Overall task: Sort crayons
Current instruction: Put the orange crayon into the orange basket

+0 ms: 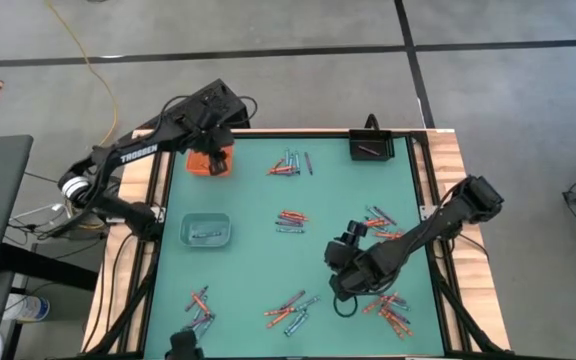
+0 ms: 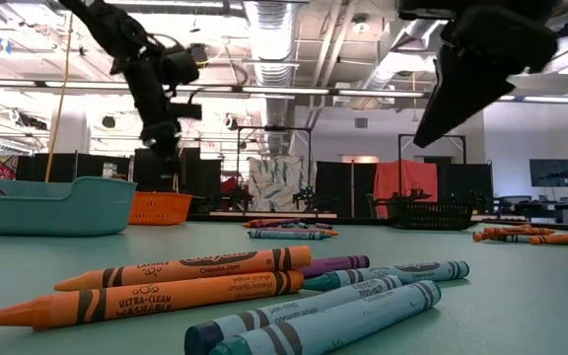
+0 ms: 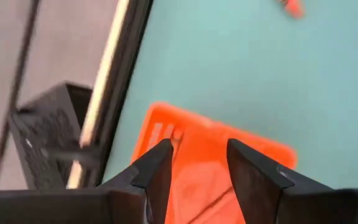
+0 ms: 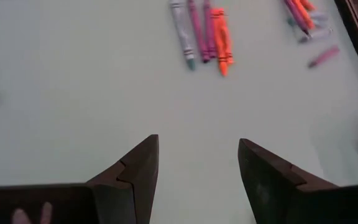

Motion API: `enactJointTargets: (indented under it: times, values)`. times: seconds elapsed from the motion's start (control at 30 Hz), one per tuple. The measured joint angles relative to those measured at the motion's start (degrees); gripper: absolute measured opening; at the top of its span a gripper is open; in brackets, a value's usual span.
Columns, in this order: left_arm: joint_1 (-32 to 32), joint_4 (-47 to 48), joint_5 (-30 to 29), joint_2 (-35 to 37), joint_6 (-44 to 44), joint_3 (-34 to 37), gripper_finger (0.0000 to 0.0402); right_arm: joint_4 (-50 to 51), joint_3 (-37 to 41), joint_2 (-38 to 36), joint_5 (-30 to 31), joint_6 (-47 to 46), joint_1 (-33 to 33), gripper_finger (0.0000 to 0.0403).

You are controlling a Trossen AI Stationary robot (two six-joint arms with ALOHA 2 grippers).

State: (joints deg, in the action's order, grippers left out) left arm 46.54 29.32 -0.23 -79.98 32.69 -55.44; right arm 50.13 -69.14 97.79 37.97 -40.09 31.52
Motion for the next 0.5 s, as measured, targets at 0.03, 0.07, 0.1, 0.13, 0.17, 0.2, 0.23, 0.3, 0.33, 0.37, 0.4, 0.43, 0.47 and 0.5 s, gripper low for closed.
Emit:
enactJointTargets:
  times: [0.03, 0.07, 0.1, 0.13, 0.17, 0.2, 0.23, 0.3, 0.33, 0.37, 0.4, 0.43, 0.47, 0.5]
  values:
    - [-1.2, 0.1, 0.0, 0.8, -0.2, 0.0, 0.0143, -0.8, 0.0, 0.0, -0.7, 2.0, 0.6, 0.0211]
    - [-2.4, 0.0, 0.0, 1.6, -0.4, 0.0, 0.0143, -2.5, 0.0, 0.0, -1.1, 4.1, 1.3, 0.0211]
    - [-3.7, -0.1, 0.0, 2.1, -0.9, 0.0, 0.0143, -4.7, 0.0, 0.0, -1.6, 6.5, 1.9, 0.0211]
    - [-5.0, -0.1, 0.1, 2.8, -1.4, 0.0, 0.0144, -7.7, 0.0, 0.0, -2.1, 9.1, 2.3, 0.0211]
    - [-6.4, 0.0, 0.1, 3.3, -2.0, 0.0, 0.0144, -10.8, 0.0, 0.0, -2.5, 11.7, 2.7, 0.0211]
    - [-8.0, -0.1, 0.1, 3.8, -2.5, 0.0, 0.0144, -14.0, 0.0, 0.0, -3.0, 14.5, 2.9, 0.0211]
    - [-9.5, -0.2, 0.0, 4.2, -3.1, 0.0, 0.0144, -16.9, 0.0, 0.1, -3.9, 17.5, 2.9, 0.0211]
    - [-12.8, -0.1, 0.1, 4.7, -4.3, 0.0, 0.0144, -22.4, 0.0, 0.8, -6.6, 22.9, 2.7, 0.0211]
    - [-14.5, -0.1, 0.1, 4.9, -5.0, 0.0, 0.0144, -24.1, 0.0, 1.0, -7.9, 25.0, 2.7, 0.0211]
    - [-16.2, -0.1, 0.1, 5.0, -5.5, 0.0, 0.0144, -25.1, 0.0, 1.4, -8.9, 26.4, 2.5, 0.0211]
    - [-17.9, 0.0, 0.1, 5.1, -6.2, 0.0, 0.0144, -26.8, 0.0, 2.1, -10.3, 27.5, 1.9, 0.0211]
    - [-19.6, -0.1, 0.1, 5.1, -6.8, 0.0, 0.0144, -28.6, -0.1, 2.7, -11.8, 28.6, 1.4, 0.0211]
    - [-21.2, 0.1, 0.0, 5.1, -7.4, 0.0, 0.0144, -29.1, -0.1, 3.3, -12.9, 29.5, 1.1, 0.0211]
    - [-23.0, 0.2, 0.0, 5.1, -8.0, 0.0, 0.0144, -29.6, -0.1, 4.3, -13.9, 30.0, 0.8, 0.0211]
